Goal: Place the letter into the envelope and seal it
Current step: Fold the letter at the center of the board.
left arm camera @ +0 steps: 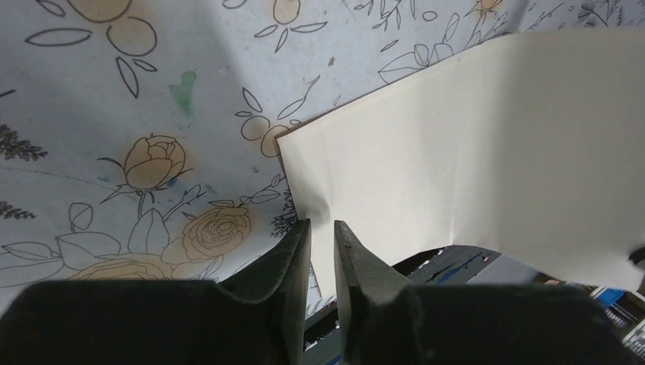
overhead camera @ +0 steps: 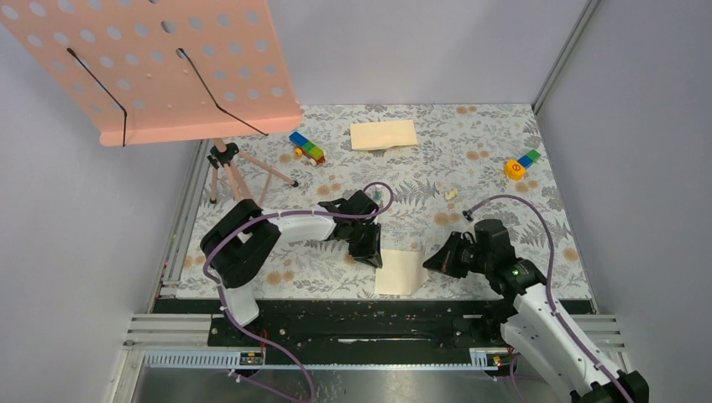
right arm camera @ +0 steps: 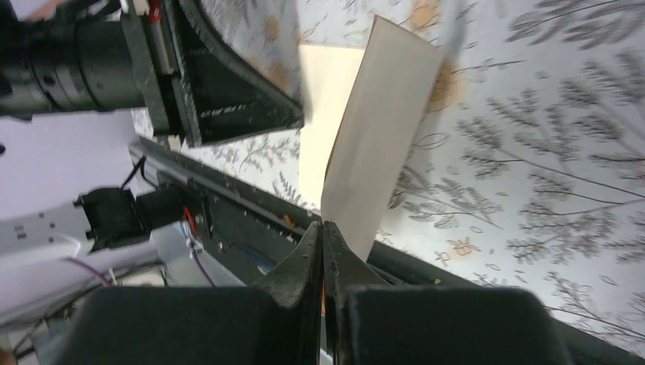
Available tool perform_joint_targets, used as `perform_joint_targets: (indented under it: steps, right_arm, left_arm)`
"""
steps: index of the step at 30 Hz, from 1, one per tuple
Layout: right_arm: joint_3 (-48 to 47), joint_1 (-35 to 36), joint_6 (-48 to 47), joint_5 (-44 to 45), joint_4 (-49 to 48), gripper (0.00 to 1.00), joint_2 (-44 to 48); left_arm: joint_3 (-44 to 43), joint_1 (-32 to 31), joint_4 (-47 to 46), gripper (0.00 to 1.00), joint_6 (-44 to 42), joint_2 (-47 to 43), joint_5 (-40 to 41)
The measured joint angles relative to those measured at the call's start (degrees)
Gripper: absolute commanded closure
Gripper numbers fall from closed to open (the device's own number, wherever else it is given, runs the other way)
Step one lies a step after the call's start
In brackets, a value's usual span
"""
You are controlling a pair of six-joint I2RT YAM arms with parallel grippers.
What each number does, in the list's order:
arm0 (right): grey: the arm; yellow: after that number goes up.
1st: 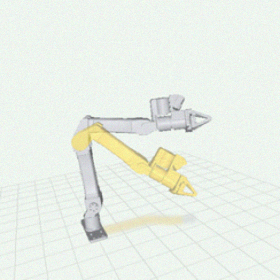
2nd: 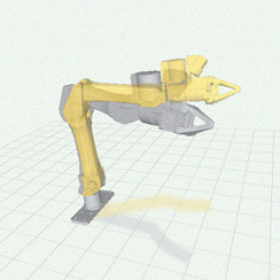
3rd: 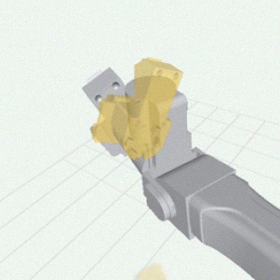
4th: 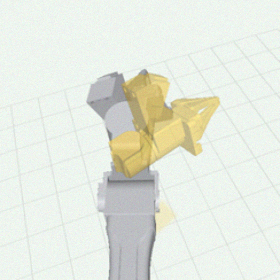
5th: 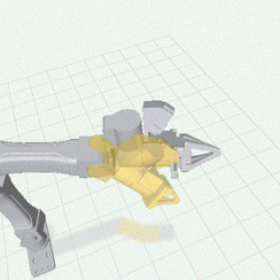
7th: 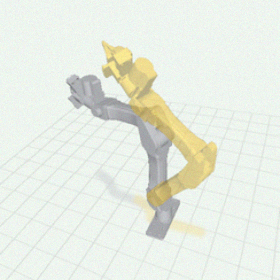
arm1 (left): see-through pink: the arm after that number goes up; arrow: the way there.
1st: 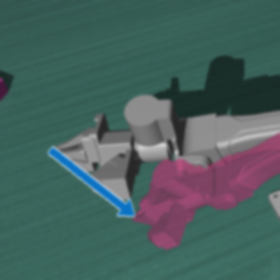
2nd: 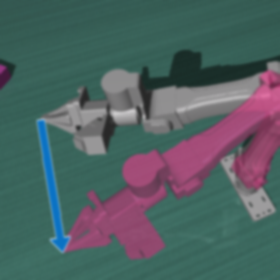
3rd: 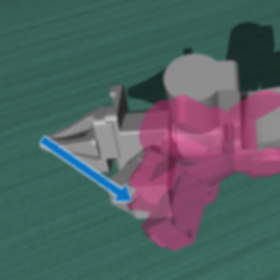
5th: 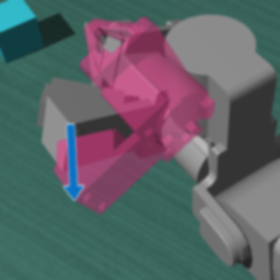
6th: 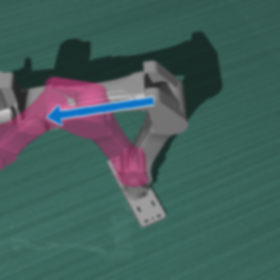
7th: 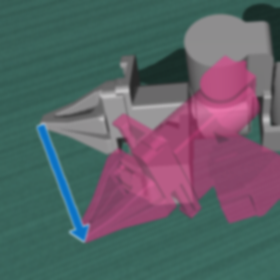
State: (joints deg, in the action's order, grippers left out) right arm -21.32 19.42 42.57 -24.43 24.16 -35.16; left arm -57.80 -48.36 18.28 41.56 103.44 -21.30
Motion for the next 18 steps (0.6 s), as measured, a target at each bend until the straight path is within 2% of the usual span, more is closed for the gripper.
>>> perform_joint_targets:
  steps: [8,18]
  right_arm:
    - [-1.11,9.73,2.12,-0.74,-8.17,1.0,-8.85]
    - [-2.86,13.33,3.69,-0.7,-15.87,1.0,-19.5]
  left_arm:
    - [-0.37,0.0,-0.02,0.8,-0.11,0.39,-0.39]
    - [-0.39,0.07,-0.02,0.8,-0.15,0.44,-0.55]
